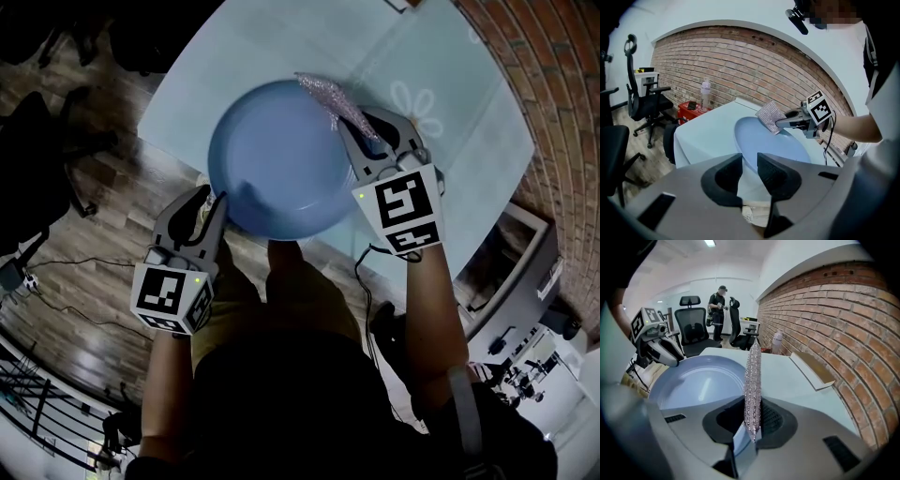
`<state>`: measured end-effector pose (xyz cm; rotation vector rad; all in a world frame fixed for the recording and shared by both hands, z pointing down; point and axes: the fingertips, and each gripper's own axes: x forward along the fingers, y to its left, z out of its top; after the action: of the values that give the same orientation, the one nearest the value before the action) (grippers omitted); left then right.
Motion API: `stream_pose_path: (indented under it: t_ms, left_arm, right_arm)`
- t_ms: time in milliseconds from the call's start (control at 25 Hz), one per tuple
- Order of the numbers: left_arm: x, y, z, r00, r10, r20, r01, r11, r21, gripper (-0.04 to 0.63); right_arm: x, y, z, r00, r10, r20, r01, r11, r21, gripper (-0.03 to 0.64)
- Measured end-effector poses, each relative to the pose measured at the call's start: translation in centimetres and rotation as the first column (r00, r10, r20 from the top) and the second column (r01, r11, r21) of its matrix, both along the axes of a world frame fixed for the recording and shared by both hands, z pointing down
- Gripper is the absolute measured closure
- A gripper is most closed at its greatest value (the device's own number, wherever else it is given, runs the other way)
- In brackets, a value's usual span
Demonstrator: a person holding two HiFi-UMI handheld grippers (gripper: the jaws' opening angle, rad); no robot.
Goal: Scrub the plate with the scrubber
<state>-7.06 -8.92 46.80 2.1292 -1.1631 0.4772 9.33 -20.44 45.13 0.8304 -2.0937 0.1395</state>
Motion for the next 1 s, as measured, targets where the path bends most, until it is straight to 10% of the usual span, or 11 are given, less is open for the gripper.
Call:
stream_pose_path:
  t_ms: [1000]
  left_arm:
    - [0.3,0.5,-0.1,0.999,0.011,0.043,-0.011,1.0,0.011,0.488]
  right_arm:
    - [1.3,10.4,0.0,0.999,-0.03,0.019,0.033,0.99,-0.139,0.537]
